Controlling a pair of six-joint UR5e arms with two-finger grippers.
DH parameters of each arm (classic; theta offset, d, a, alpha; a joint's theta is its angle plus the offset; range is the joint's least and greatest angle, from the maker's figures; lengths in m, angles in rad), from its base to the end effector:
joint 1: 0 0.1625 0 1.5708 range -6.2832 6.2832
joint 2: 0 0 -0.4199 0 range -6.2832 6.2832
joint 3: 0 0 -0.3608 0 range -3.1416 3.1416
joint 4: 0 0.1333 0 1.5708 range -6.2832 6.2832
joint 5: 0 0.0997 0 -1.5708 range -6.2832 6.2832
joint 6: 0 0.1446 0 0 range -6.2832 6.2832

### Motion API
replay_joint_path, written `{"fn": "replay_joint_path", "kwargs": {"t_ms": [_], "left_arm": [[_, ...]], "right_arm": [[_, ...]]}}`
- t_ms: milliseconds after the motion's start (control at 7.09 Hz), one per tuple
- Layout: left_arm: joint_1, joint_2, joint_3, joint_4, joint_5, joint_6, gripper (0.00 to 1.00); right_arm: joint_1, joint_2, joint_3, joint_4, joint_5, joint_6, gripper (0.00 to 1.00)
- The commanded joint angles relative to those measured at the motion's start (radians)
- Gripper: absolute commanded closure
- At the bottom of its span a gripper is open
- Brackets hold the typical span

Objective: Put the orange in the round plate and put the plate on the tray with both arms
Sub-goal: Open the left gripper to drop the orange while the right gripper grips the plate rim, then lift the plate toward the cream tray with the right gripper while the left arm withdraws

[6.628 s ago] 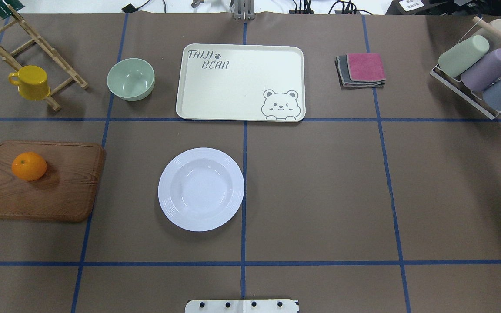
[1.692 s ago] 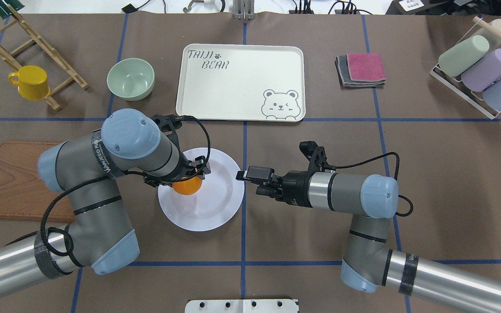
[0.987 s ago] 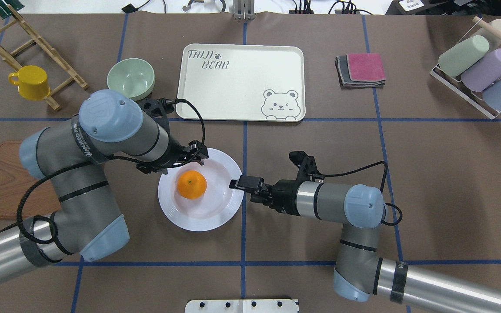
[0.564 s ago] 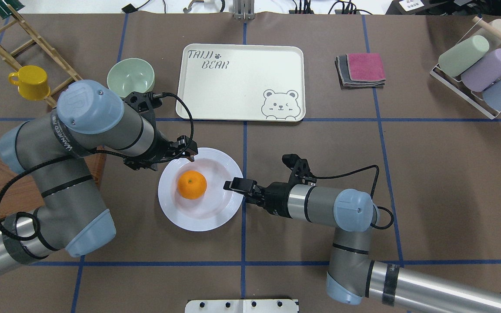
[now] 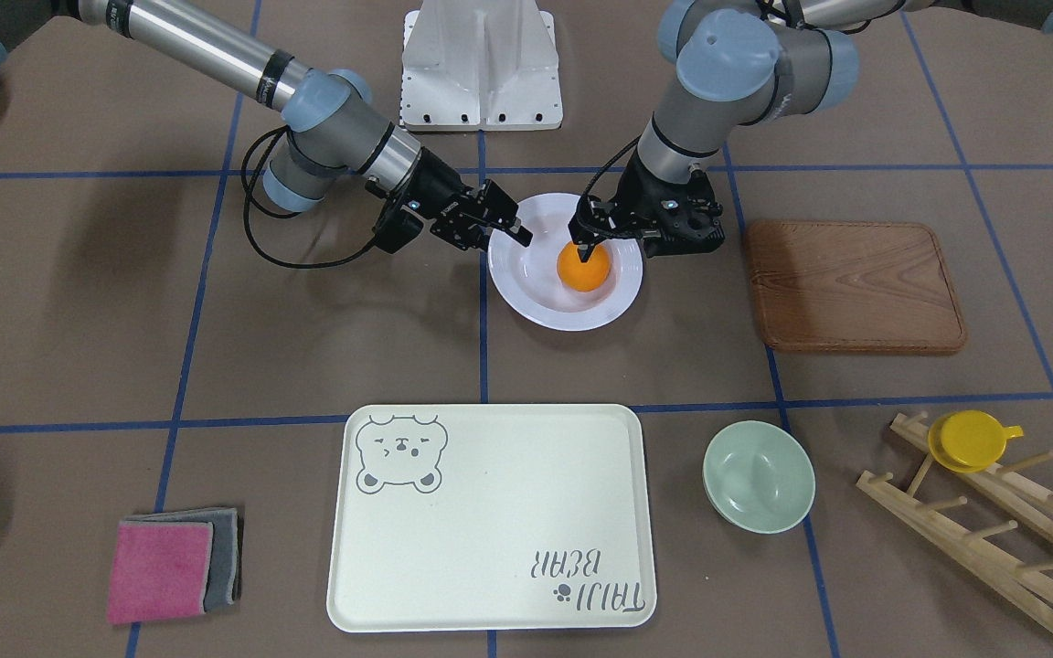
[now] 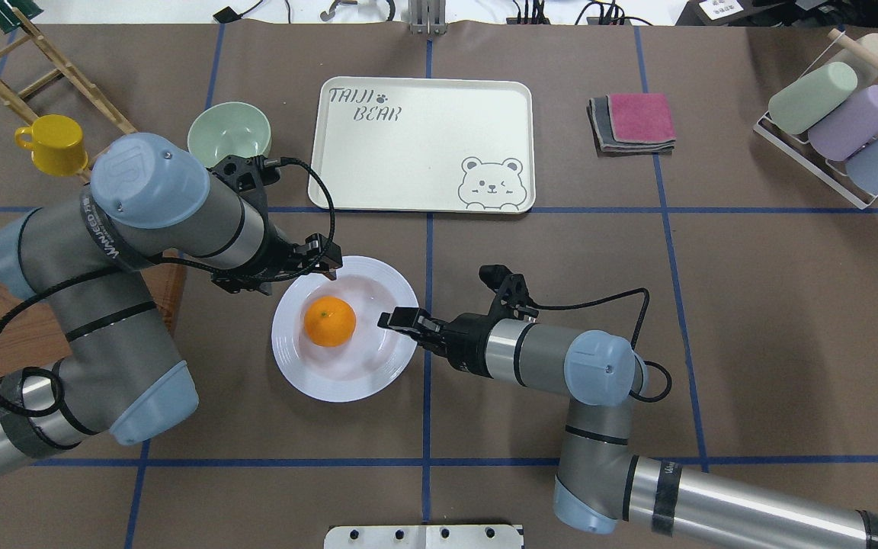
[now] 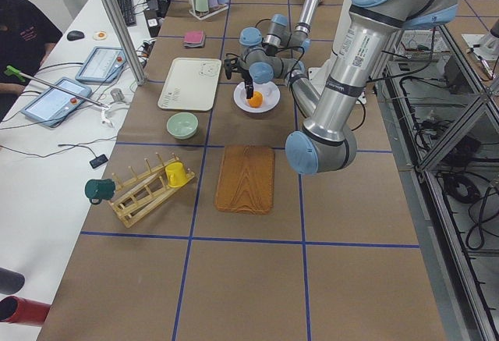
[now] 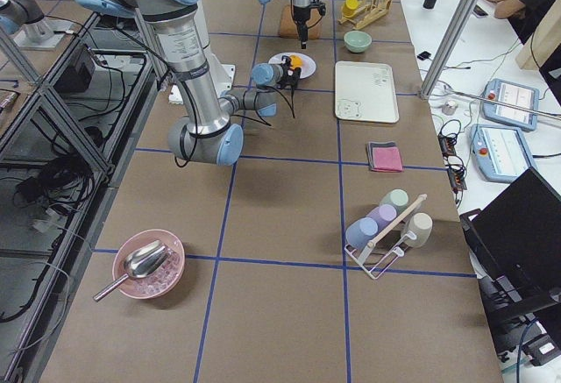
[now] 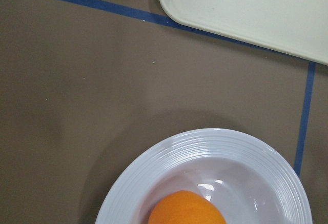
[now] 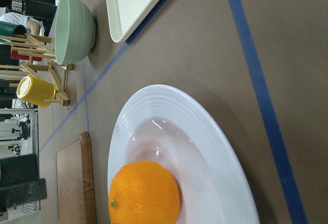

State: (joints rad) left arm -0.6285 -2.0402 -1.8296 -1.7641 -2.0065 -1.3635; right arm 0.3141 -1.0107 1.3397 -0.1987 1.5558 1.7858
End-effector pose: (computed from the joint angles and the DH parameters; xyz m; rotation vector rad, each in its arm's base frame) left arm 0.4622 -0.4253 0.2967 -0.0016 0.9922 -0.1855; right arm -0.6191 -0.3435 0.2840 0.0964 -1.7151 0.4066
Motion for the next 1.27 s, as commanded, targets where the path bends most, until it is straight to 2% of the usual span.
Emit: {"fn": "replay_joint_path", "kwargs": {"t_ms": [0, 141, 423, 705, 846, 987, 1128], "left_arm": [[-0.101, 0.061, -0.046, 0.000, -0.114, 0.117, 0.02], [-0.155, 0.093, -0.060, 0.000, -0.161, 0.162, 0.02], [-0.212, 0.127, -0.086, 0.000, -0.164, 0.242, 0.02], [-0.317, 0.201, -0.088, 0.000, -0.161, 0.488, 0.02], [-0.357, 0.224, -0.065, 0.000, -0.161, 0.605, 0.02], [-0.365, 0.227, -0.053, 0.000, -0.160, 0.627, 0.02], [-0.369, 0.227, -0.051, 0.000, -0.159, 0.627, 0.02]], "right_arm": [[0.005, 0.003, 0.013, 0.007, -0.005, 0.003, 1.00], [0.017, 0.007, 0.021, 0.007, -0.005, 0.009, 1.00], [0.054, 0.018, 0.041, 0.008, -0.020, 0.062, 1.00], [0.149, 0.075, 0.033, 0.002, -0.194, 0.241, 1.00], [0.157, 0.076, -0.018, 0.001, -0.348, 0.298, 1.00], [0.157, 0.092, -0.112, -0.017, -0.465, 0.366, 1.00], [0.157, 0.112, -0.160, -0.106, -0.506, 0.368, 1.00]]}}
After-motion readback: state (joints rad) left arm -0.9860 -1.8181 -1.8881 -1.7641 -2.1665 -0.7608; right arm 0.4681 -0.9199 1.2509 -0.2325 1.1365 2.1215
